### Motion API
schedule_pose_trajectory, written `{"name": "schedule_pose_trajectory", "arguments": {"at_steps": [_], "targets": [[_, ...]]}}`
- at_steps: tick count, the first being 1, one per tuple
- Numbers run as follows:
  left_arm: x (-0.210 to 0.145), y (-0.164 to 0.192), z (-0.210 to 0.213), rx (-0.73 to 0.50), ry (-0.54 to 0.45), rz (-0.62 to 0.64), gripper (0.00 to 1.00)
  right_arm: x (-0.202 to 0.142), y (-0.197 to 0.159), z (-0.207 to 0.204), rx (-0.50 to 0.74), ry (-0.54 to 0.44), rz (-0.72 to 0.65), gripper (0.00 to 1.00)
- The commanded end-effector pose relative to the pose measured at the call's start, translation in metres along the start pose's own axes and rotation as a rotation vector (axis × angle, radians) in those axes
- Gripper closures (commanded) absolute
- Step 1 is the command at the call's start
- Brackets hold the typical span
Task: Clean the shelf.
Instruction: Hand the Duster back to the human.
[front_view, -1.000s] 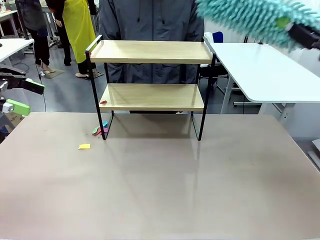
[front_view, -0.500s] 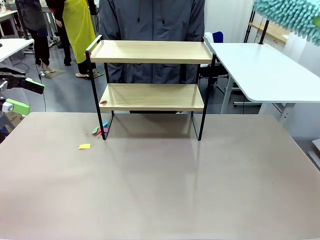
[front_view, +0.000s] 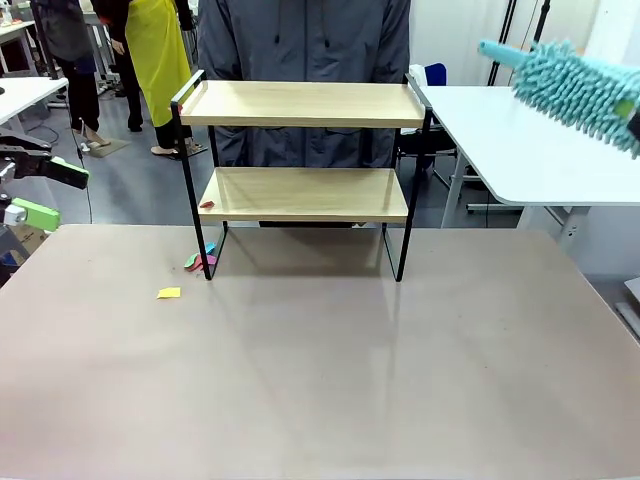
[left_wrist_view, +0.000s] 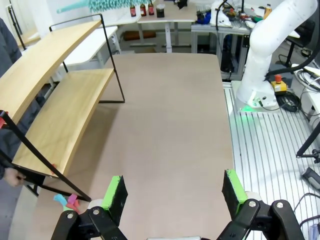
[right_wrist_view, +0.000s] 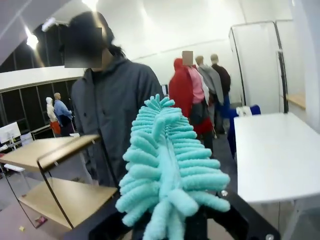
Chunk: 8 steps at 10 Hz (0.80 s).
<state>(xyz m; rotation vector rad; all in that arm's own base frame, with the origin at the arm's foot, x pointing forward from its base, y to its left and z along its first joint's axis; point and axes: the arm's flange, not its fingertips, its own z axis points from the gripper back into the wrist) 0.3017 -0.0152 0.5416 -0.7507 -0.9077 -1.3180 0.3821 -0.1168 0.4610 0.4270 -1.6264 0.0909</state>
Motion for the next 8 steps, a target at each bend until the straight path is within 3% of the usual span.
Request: {"name": "schedule_pose_trajectory", "arguments": {"at_steps": [1,4,5,6,8], "targets": [[0.001,0.002,-0.001,0.001,-0.030,-0.024,0.00,-0.056,0.021,0.038,-0.052,0.013,0.000,0.84],[0.001,0.002,-0.001,0.001,-0.030,-0.024,0.00,-0.085,0.021,0.045,-0.078,0.063,-0.006,0.84],[0.001,0.002,-0.001,0.001,-0.030,-0.024,0.00,-0.085,0.024,0.042,-0.024,0.062,-0.052,0.84],[0.001,0.002,-0.001,0.001,-0.030,-0.024,0.00,-0.059,-0.019,-0.004,-0.044,0.092,-0.046,0.84],[0.001,0.002,-0.001,0.001,-0.030,-0.024,0.00,-0.059,-0.019,-0.004,-0.044,0.092,-0.046,0.84]]}}
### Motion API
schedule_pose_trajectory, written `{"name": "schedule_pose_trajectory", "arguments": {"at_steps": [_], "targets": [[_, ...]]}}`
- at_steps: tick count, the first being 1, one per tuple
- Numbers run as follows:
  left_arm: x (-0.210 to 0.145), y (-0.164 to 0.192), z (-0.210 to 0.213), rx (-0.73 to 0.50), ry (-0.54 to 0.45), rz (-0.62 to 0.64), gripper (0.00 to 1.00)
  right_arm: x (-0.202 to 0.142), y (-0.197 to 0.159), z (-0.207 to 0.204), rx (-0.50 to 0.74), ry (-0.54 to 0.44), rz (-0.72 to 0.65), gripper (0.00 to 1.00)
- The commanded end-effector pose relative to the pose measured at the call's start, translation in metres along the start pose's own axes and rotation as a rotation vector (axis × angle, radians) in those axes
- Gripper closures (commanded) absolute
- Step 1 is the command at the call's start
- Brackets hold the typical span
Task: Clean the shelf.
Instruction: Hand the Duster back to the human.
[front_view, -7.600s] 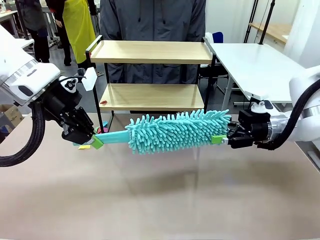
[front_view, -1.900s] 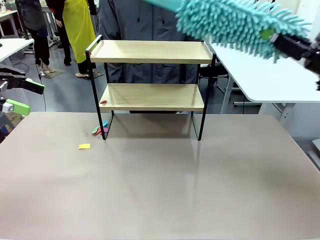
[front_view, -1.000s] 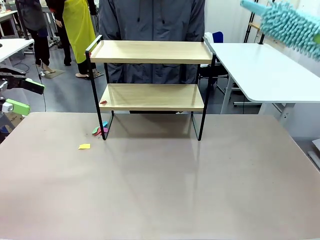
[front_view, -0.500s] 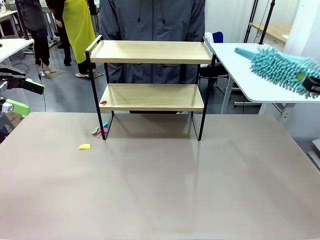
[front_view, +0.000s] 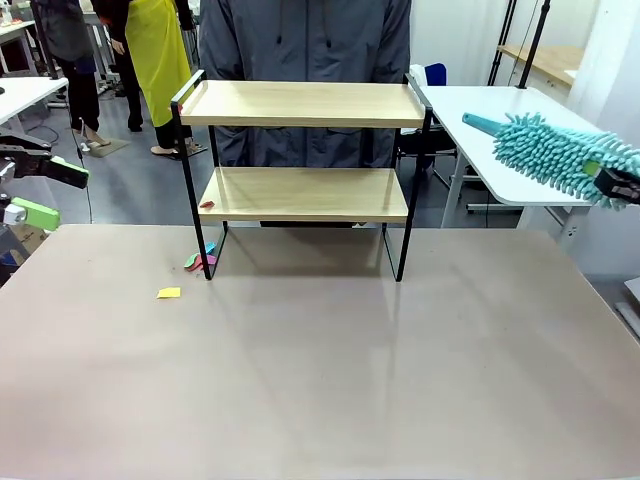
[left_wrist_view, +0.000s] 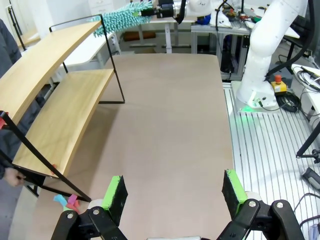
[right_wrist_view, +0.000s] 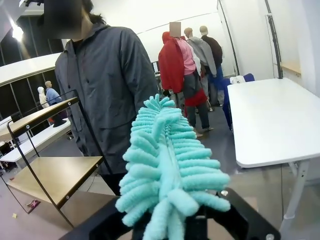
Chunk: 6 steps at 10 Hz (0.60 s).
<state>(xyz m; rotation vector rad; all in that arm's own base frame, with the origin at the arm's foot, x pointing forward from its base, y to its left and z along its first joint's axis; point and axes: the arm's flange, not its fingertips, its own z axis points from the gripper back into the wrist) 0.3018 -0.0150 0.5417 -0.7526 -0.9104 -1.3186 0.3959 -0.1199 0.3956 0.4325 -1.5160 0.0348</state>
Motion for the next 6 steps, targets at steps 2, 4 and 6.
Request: {"name": "schedule_pose_trajectory", "arguments": {"at_steps": [2,4,6], "targets": [[0.0013,0.0015,-0.0013,0.002,-0.027,-0.022,0.00,0.0047,0.0011,0.0010,-0.004,-0.006,0.012,0.84],[0.0013,0.0015,-0.0013,0.002,-0.027,-0.022,0.00,0.0047,0.0011,0.0010,-0.004,-0.006,0.012,0.84],[0.0013,0.0015,-0.0013,0.002,-0.027,-0.022,0.00,0.0047,0.0011,0.0010,-0.004,-0.006,0.012,0.84]]}}
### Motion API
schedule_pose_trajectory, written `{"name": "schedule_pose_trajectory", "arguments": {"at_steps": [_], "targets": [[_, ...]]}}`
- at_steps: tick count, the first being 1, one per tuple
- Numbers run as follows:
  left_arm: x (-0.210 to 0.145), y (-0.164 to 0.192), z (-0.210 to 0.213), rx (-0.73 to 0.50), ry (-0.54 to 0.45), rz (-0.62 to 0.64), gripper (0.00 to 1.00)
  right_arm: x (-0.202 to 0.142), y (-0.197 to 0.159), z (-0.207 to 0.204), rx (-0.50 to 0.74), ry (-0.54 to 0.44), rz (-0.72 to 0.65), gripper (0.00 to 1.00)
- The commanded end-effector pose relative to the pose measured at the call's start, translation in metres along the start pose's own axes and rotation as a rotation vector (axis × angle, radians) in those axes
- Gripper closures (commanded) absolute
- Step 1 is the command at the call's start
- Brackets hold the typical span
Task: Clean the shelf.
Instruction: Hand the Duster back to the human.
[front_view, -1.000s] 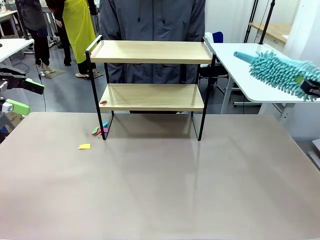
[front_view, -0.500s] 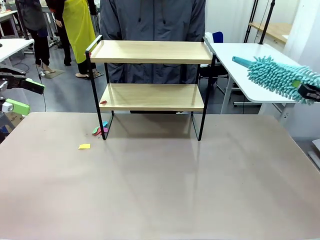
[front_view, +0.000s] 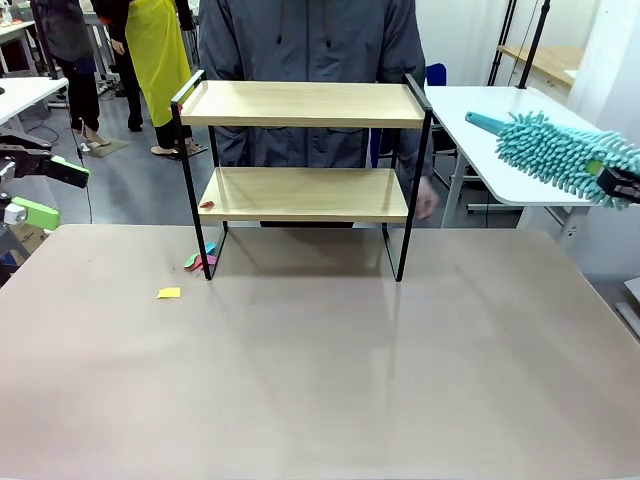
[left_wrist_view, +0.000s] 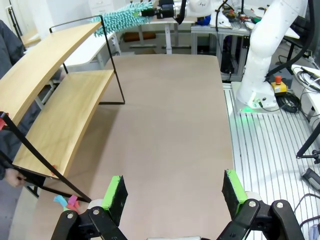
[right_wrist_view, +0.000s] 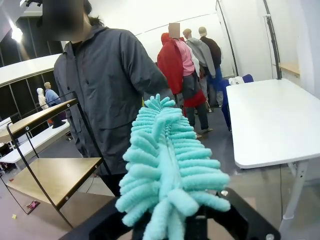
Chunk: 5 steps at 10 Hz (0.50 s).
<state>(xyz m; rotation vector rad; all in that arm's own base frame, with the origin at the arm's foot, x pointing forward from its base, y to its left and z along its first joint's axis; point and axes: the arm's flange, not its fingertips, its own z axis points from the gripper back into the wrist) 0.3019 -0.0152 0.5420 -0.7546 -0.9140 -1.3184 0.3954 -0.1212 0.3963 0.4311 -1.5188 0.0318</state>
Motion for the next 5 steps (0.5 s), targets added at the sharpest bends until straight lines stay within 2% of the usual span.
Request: {"name": "schedule_pose_trajectory", "arguments": {"at_steps": [1,5], "targets": [[0.0010,0.0014,-0.0012,0.001,-0.023,-0.021,0.00,0.0038,0.0021,0.0001,-0.002,-0.003,0.012,0.84],[0.0010,0.0014,-0.0012,0.001,-0.023,-0.021,0.00,0.0038,0.0021,0.0001,-0.002,-0.003,0.012,0.84]]}}
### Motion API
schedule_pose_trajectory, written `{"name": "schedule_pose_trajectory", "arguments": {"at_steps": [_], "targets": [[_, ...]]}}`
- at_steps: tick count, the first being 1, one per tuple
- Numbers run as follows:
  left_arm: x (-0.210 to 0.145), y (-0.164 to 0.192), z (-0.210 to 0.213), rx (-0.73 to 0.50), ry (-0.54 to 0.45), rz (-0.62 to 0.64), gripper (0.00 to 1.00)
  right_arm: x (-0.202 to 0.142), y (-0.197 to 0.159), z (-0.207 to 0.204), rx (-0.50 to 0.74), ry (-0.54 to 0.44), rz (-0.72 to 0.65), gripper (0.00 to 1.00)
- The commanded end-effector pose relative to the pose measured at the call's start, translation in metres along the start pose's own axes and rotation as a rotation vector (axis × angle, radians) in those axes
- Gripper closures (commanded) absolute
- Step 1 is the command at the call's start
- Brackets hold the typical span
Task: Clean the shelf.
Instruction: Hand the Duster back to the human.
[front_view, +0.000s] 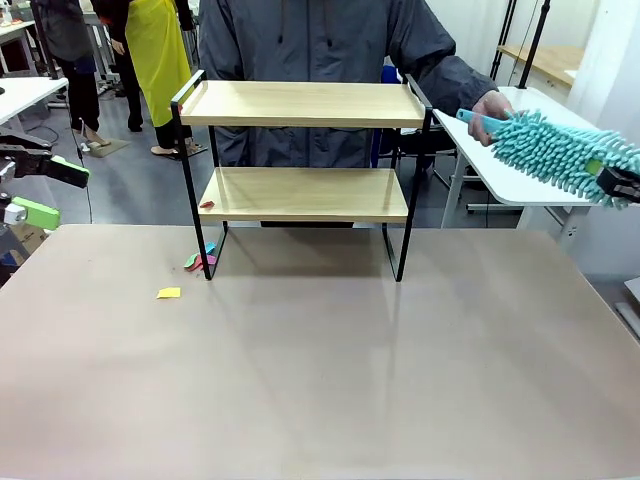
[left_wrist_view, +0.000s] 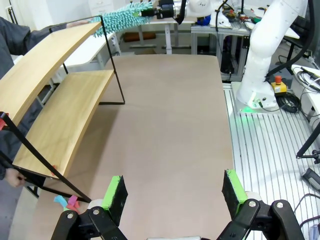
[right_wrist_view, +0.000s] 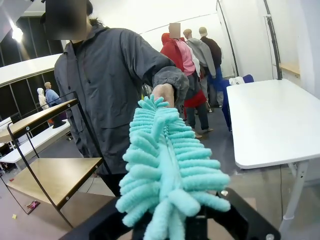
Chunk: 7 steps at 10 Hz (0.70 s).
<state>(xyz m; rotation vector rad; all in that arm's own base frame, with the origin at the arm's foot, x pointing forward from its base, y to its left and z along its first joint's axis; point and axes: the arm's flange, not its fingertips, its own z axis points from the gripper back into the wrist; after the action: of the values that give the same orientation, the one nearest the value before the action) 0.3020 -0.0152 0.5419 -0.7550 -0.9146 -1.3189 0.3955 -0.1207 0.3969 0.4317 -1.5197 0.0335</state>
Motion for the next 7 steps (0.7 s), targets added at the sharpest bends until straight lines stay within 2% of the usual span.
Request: {"name": "schedule_pose_trajectory", "arguments": {"at_steps": [1,3,4,5,6,7], "targets": [[0.001,0.001,-0.001,0.001,-0.023,-0.021,0.00,0.003,0.001,0.000,-0.003,-0.003,0.011,0.84],[0.001,0.001,-0.001,0.001,-0.023,-0.021,0.00,0.003,0.001,0.000,-0.003,-0.003,0.011,0.84],[0.001,0.001,-0.001,0.001,-0.023,-0.021,0.00,0.000,0.000,0.000,0.001,0.000,0.000,0.26],[0.001,0.001,-0.001,0.001,-0.023,-0.021,0.00,0.002,0.001,-0.001,0.008,0.009,-0.012,0.26],[0.001,0.001,-0.001,0.001,-0.023,-0.021,0.00,0.005,0.003,0.000,0.014,0.017,-0.022,0.00],[0.001,0.001,-0.001,0.001,-0.023,-0.021,0.00,0.012,0.003,0.001,0.015,0.013,-0.026,0.22]]}}
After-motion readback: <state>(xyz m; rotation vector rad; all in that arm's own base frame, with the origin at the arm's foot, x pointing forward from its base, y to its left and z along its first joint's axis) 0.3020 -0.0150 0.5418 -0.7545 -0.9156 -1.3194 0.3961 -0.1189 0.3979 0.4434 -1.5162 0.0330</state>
